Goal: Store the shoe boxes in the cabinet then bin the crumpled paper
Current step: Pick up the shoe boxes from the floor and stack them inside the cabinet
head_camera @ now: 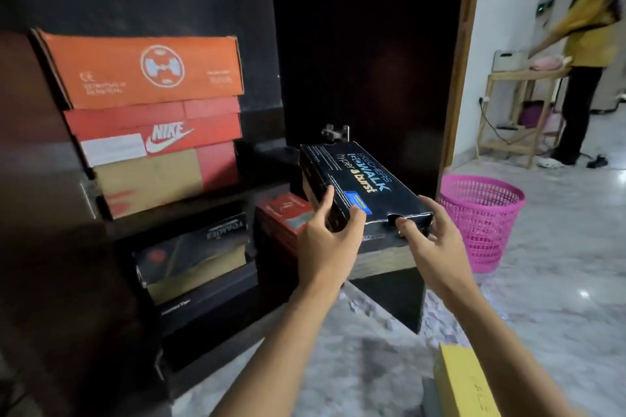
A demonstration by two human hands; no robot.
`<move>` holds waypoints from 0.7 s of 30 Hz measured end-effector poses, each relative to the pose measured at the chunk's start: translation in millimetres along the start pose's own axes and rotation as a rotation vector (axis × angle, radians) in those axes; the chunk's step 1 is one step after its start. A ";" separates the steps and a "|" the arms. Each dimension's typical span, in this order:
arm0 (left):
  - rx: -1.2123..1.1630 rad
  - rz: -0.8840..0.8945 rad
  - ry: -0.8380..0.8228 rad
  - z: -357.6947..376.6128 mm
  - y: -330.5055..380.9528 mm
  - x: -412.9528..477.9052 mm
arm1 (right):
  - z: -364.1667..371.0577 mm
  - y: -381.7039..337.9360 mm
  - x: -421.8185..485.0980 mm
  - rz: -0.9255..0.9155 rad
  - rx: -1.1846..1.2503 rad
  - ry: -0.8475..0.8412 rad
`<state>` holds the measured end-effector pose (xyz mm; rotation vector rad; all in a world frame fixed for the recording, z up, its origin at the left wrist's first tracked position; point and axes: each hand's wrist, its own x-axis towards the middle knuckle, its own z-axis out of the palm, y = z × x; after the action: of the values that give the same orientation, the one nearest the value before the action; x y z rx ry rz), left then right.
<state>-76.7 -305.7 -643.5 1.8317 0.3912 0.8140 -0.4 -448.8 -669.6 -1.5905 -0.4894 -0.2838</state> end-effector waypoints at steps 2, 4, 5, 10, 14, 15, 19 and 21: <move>0.000 0.002 -0.035 -13.6 14.2 25.0 | 11.5 -16.1 25.2 0.005 -0.004 -0.033; -0.021 0.005 -0.053 -22.6 23.9 46.6 | 21.4 -29.7 45.4 0.020 0.005 -0.064; -0.034 0.007 -0.063 -25.2 27.2 55.0 | 25.2 -34.5 52.9 0.029 0.012 -0.064; -0.067 -0.020 -0.129 -20.9 26.3 89.0 | 37.1 -31.5 80.1 0.069 0.017 -0.015; -0.052 -0.079 -0.128 -19.2 16.2 124.6 | 57.9 -26.0 113.6 0.088 -0.015 -0.050; -0.040 -0.083 -0.120 -19.7 13.1 136.0 | 65.8 -24.2 125.2 0.083 -0.021 -0.063; -0.027 -0.132 -0.112 -15.7 -7.0 188.6 | 102.7 -7.6 172.0 0.108 -0.003 -0.093; -0.054 -0.175 -0.114 -11.4 -15.7 211.7 | 118.8 9.7 193.4 0.141 0.014 -0.078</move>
<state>68.5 -163.4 -581.4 1.7568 0.4451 0.5916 160.2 -304.7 -598.4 -1.6182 -0.4358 -0.1116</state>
